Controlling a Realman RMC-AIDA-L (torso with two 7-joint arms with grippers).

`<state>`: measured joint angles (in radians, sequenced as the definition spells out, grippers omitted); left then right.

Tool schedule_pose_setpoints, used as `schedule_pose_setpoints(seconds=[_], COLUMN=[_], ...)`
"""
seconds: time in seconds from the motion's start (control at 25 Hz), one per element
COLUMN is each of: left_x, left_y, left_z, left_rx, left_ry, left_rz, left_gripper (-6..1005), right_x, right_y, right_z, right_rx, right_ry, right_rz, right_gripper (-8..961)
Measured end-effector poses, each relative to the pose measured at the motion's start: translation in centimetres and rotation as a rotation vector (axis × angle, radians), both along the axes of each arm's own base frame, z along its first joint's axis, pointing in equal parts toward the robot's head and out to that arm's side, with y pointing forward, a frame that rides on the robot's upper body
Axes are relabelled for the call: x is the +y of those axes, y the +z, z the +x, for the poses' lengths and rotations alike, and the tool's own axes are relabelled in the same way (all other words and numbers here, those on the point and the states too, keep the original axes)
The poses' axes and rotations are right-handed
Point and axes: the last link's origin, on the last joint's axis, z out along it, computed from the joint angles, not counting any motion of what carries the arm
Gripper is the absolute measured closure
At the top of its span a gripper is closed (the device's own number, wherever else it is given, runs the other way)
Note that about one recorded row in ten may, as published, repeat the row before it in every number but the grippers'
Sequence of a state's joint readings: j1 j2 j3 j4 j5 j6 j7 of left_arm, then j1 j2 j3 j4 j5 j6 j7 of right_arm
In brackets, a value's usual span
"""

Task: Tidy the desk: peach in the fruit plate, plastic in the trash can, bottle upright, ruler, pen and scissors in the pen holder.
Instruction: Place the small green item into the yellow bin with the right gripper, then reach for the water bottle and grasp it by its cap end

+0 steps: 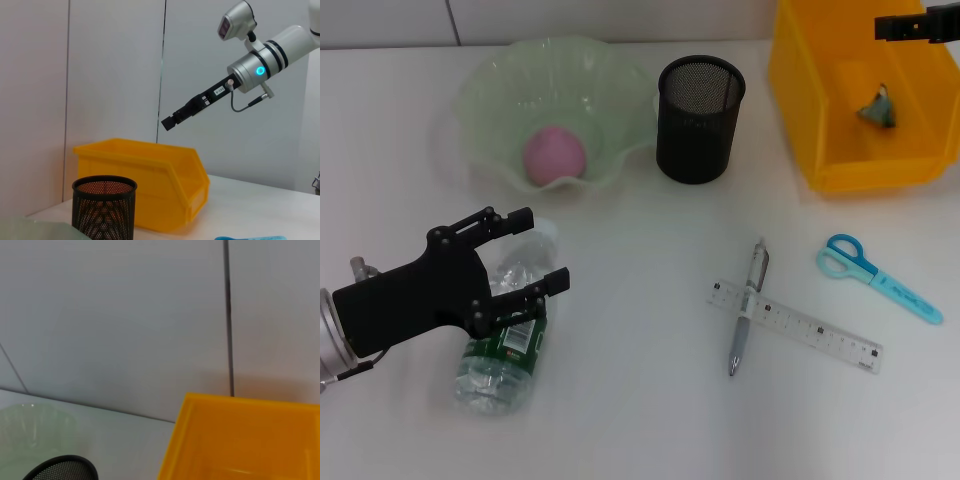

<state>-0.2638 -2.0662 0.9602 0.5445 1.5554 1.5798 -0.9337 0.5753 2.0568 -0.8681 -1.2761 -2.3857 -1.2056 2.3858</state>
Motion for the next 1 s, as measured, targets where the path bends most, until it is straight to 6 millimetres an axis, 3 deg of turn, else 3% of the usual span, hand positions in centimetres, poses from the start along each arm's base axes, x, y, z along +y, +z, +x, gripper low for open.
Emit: schedule_pose_setpoints(seconds=[0.32,0.44,0.48,0.52,0.56,0.64,0.68,0.72,0.76,0.84,0.88,1.0], left_x=[0.0,0.0,0.1,0.1,0.1,0.1,0.1,0.1,0.0,0.0,0.0,0.2], left_y=[0.0,0.0,0.1,0.1,0.1,0.1,0.1,0.1,0.1,0.2,0.2,0.6], left_z=[0.0,0.1,0.1,0.1,0.1,0.1,0.1,0.1,0.1,0.3,0.3,0.7], left_rx=[-0.001,-0.002,-0.003,-0.003,-0.004,-0.005,-0.006,-0.009,-0.011,-0.019,-0.024,-0.056], left_ry=[-0.001,-0.001,-0.002,-0.002,-0.001,-0.001,-0.001,-0.002,-0.002,-0.004,-0.006,0.008], left_rz=[-0.001,-0.001,0.003,0.003,0.005,0.007,0.007,0.007,0.006,0.003,0.001,-0.012], left_gripper=[185,185,185,185,185,185,185,185,185,186,186,186], right_x=[-0.8,-2.5,-4.0,-4.0,-5.6,-6.4,-7.9,-7.9,-9.6,-10.4,-11.9,-13.1], right_y=[0.9,1.4,1.4,1.4,1.2,1.1,0.7,0.7,-0.3,-0.7,-2.0,-3.3], right_z=[-0.9,-1.5,-1.8,-1.8,-1.8,-1.6,-0.7,-0.7,0.6,1.3,2.7,4.0], right_rx=[0.012,0.062,0.120,0.120,0.173,0.191,0.212,0.212,0.243,0.260,0.293,0.316], right_ry=[0.050,0.145,0.241,0.241,0.341,0.384,0.455,0.455,0.505,0.525,0.566,0.588], right_rz=[0.020,0.016,-0.005,-0.005,-0.025,-0.033,-0.044,-0.044,-0.070,-0.082,-0.114,-0.140], right_gripper=[183,184,184,184,184,184,184,185,185,185,185,185])
